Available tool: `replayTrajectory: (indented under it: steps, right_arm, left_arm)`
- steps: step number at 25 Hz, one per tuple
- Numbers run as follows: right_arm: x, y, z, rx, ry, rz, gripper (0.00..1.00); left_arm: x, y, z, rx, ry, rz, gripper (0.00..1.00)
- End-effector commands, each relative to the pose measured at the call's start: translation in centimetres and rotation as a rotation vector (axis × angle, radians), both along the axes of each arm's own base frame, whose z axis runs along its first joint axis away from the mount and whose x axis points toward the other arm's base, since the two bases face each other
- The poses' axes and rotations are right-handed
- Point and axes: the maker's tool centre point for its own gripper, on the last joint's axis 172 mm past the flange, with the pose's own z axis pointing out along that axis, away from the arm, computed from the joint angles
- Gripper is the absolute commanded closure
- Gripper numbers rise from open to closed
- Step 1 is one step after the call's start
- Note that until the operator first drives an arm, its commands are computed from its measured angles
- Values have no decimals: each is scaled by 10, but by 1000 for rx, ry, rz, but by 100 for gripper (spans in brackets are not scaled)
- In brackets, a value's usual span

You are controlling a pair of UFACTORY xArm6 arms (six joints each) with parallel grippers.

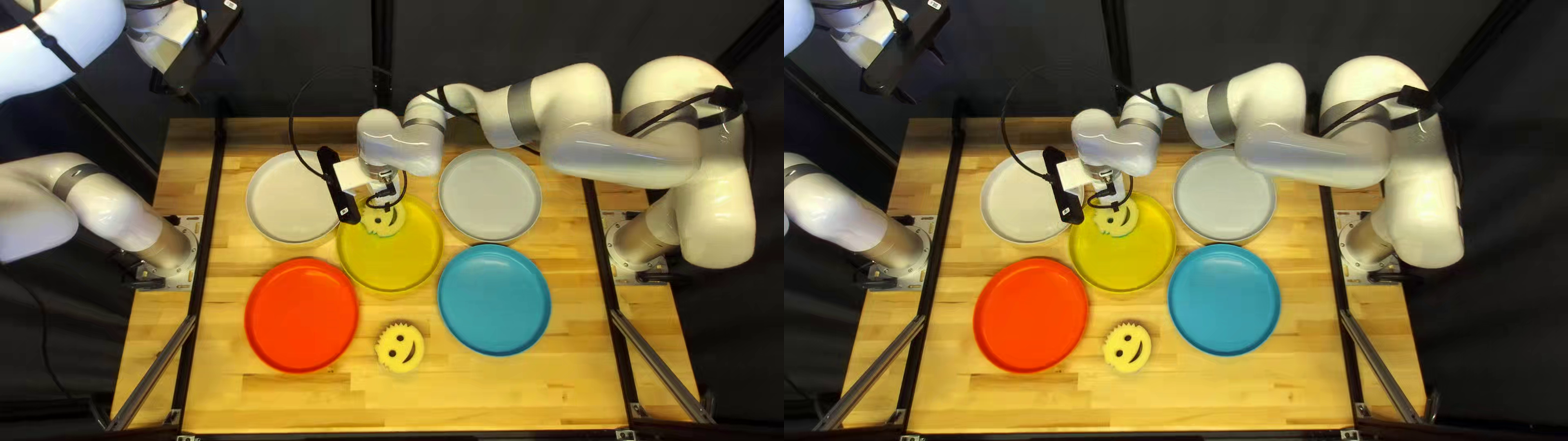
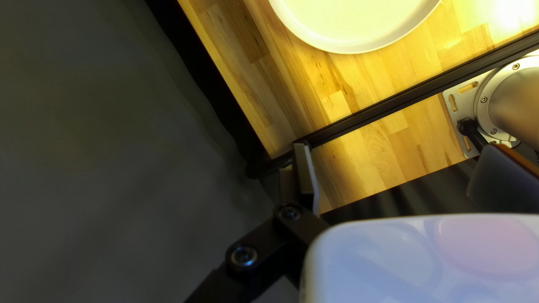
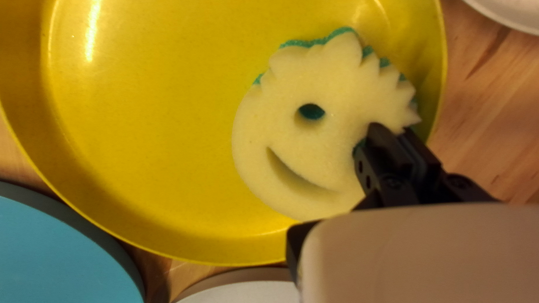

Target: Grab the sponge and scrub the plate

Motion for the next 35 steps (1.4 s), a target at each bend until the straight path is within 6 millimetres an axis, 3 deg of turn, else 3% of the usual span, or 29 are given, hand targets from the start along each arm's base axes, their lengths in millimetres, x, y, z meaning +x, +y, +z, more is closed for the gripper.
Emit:
replayTrajectory:
  steps: [1, 8, 17, 19, 30, 35]
  right_arm:
    - [6, 21, -2, -6, 2, 11, 100]
    - [16, 71, -2, -37, -2, 60, 100]
    - [17, 101, 4, -69, -16, 100, 100]
    - [17, 97, 3, -71, -15, 102, 100]
    - [2, 18, 2, -46, -2, 61, 100]
    - [-6, 6, 7, -45, -4, 49, 100]
  left_arm:
    - [0, 0, 0, 0, 0, 0, 0]
    - [0, 0, 0, 0, 0, 0, 0]
    - [0, 0, 0, 0, 0, 0, 0]
    - [0, 0, 0, 0, 0, 0, 0]
    - [0, 0, 0, 0, 0, 0, 0]
    - [0, 0, 0, 0, 0, 0, 0]
